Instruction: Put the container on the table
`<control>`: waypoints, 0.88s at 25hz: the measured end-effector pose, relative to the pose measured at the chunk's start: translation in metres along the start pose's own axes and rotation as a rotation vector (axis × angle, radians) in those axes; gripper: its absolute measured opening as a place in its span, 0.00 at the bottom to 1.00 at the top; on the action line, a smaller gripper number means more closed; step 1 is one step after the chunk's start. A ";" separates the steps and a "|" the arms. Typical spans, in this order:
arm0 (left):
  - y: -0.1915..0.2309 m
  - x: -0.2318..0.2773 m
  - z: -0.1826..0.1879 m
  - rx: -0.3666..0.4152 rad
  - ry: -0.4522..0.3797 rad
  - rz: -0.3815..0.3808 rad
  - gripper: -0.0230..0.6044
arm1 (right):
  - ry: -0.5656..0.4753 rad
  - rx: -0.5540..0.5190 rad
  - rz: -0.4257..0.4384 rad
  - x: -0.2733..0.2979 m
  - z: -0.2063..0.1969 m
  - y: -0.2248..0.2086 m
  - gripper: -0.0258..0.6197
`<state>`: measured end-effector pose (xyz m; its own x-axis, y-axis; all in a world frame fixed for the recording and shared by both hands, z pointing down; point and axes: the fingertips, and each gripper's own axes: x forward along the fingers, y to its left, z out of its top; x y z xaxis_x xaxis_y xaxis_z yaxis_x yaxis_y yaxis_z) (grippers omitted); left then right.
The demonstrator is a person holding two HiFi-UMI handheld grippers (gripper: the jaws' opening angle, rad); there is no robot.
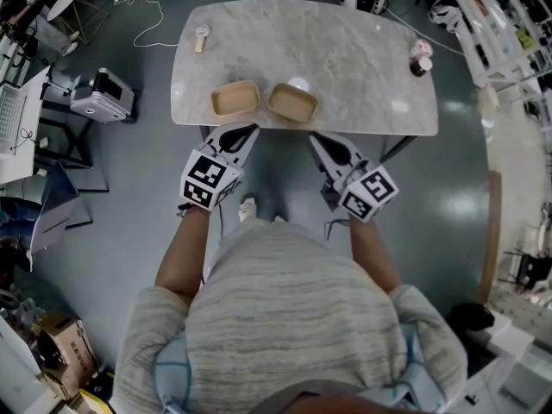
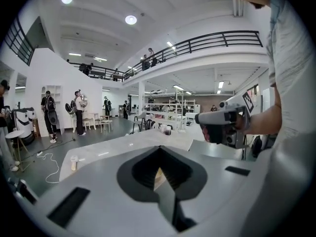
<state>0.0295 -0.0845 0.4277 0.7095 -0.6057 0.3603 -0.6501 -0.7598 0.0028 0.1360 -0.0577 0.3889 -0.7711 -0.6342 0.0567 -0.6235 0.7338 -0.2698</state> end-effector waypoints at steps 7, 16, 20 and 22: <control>-0.020 -0.008 0.008 -0.010 -0.075 -0.061 0.04 | 0.004 -0.024 -0.003 -0.003 0.000 0.003 0.04; -0.030 -0.020 0.014 0.001 -0.133 -0.078 0.04 | 0.001 -0.040 -0.015 -0.004 -0.002 0.007 0.04; -0.035 -0.025 0.023 -0.002 -0.167 -0.089 0.04 | 0.002 -0.045 -0.016 -0.006 -0.003 0.010 0.04; -0.036 -0.027 0.025 0.001 -0.180 -0.095 0.04 | 0.006 -0.050 -0.018 -0.005 -0.004 0.011 0.04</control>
<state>0.0407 -0.0463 0.3948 0.8048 -0.5635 0.1862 -0.5776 -0.8158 0.0276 0.1328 -0.0454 0.3897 -0.7605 -0.6458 0.0672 -0.6426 0.7338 -0.2205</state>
